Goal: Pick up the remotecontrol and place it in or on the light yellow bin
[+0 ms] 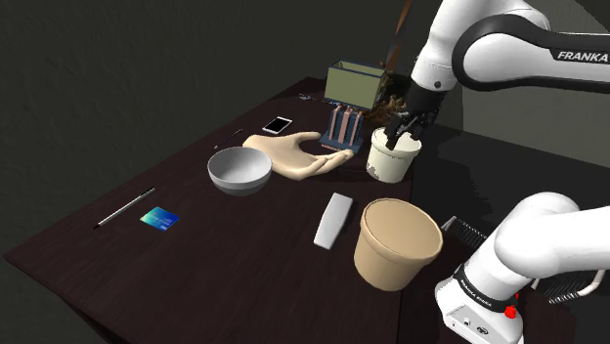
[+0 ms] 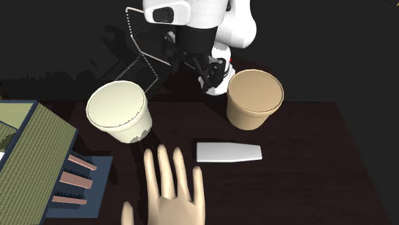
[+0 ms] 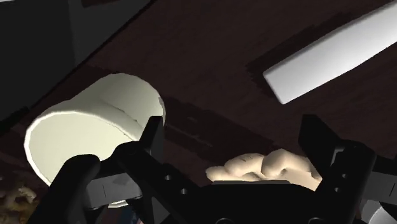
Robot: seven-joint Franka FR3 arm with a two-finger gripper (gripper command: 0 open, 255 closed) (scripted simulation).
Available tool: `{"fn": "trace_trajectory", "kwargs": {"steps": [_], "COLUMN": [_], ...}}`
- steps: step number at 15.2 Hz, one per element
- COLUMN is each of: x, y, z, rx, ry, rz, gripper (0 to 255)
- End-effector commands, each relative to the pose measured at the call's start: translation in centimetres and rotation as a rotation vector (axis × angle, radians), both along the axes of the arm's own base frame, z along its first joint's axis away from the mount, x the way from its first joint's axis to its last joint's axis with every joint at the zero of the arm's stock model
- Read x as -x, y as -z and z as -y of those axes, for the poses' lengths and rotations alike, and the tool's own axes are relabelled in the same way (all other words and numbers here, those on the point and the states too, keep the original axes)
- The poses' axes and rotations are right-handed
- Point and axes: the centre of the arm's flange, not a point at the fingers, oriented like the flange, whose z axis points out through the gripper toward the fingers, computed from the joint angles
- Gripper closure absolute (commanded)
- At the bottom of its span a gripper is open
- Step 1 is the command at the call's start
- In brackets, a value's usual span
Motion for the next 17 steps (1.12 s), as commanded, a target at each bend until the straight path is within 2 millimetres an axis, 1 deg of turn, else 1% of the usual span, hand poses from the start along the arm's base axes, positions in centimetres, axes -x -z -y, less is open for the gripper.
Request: {"fn": "trace_trajectory", "kwargs": {"steps": [1, 5, 9, 13, 17], "x": [0.2, -0.2, -1.1, -2.7, -4.8], "y": [2.2, 6.1, 10.0, 13.8, 17.6], "z": [-1.6, -4.7, -7.9, -10.9, -13.7], "rx": [-0.016, -0.046, -0.076, -0.105, -0.135], "ry": [0.108, 0.307, 0.505, 0.703, 0.902], "rz": [-0.002, -0.008, -0.014, -0.019, -0.025], "gripper": [0, 0, 0, 0, 0]}}
